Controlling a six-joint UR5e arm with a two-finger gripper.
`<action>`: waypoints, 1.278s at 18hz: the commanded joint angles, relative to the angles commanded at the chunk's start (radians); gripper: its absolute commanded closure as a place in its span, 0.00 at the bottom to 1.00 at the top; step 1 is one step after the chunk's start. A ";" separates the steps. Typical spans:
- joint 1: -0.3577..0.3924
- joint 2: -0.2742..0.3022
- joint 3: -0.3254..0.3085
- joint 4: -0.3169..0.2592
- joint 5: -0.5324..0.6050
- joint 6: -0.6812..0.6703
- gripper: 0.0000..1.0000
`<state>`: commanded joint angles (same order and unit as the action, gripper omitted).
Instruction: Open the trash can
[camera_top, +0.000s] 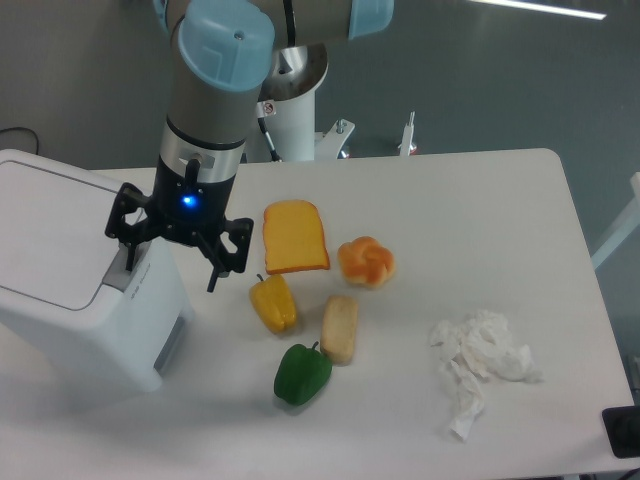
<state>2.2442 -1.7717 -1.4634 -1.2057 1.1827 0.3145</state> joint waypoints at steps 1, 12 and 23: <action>0.000 0.000 0.000 0.000 0.000 0.000 0.00; 0.000 0.000 -0.009 0.000 0.002 -0.002 0.00; 0.053 0.003 0.041 -0.008 -0.003 0.011 0.00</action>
<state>2.2977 -1.7687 -1.4220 -1.2134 1.1796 0.3252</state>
